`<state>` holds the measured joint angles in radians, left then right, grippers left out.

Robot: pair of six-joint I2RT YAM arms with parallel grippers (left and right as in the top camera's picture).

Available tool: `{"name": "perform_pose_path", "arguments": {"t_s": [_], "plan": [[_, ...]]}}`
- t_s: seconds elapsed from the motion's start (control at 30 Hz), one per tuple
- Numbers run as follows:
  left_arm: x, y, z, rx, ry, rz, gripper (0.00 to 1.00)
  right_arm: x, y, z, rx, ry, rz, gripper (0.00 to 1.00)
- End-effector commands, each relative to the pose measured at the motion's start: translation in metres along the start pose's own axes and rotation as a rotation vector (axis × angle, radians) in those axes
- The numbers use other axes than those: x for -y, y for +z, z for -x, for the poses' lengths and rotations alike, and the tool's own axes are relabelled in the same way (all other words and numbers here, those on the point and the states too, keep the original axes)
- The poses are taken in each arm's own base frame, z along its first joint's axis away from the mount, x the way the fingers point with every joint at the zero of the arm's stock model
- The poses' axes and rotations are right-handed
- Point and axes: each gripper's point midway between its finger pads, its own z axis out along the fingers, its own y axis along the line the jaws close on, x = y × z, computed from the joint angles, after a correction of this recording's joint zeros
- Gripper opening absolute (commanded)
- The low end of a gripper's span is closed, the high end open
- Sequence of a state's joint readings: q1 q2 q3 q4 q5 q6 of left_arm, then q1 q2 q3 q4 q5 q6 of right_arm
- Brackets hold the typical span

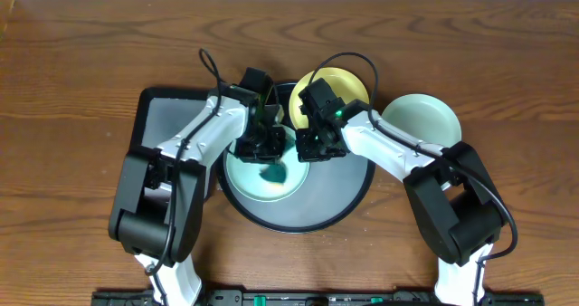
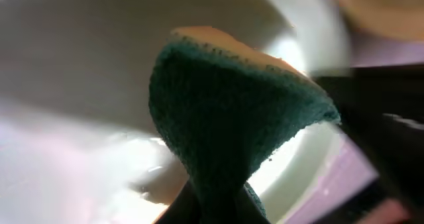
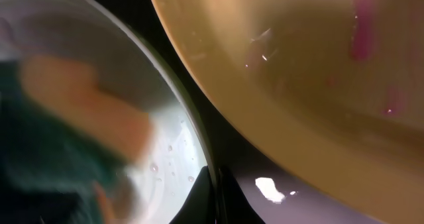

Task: Clean dirty plates on tray and stack at the side
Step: 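Scrub the lower mint plate with the sponge in the left gripper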

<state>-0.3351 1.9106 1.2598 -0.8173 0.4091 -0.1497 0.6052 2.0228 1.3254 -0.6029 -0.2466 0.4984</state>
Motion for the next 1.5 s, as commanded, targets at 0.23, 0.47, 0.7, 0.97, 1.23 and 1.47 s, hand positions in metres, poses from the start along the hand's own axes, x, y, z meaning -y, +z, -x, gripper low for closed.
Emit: {"name": "perform_pose_path", "arguments": {"t_s": [0.23, 0.47, 0.7, 0.97, 1.23, 1.47], "plan": [[-0.072, -0.015, 0.029, 0.201, -0.247, 0.409, 0.07, 0.007, 0.008, -0.001, -0.011, 0.025, -0.023, 0.01], [-0.097, -0.027, 0.005, 0.178, -0.396, 0.564, 0.08, 0.007, 0.008, -0.001, -0.010, 0.025, -0.022, 0.01], [0.007, 0.001, -0.021, -0.091, -0.001, -0.056, 0.08, 0.007, 0.008, -0.001, -0.010, 0.025, -0.022, 0.01], [-0.009, 0.002, 0.012, 0.051, -0.043, 0.045, 0.07, 0.007, 0.008, -0.001, -0.010, 0.025, -0.022, 0.01], [-0.101, -0.032, 0.032, 0.307, -0.407, 0.575, 0.08, 0.007, 0.008, -0.001, -0.010, 0.025, -0.022, 0.01], [-0.065, -0.010, -0.001, 0.072, -0.288, 0.370, 0.08, 0.007, 0.008, -0.001, -0.010, 0.025, -0.022, 0.01]]}}
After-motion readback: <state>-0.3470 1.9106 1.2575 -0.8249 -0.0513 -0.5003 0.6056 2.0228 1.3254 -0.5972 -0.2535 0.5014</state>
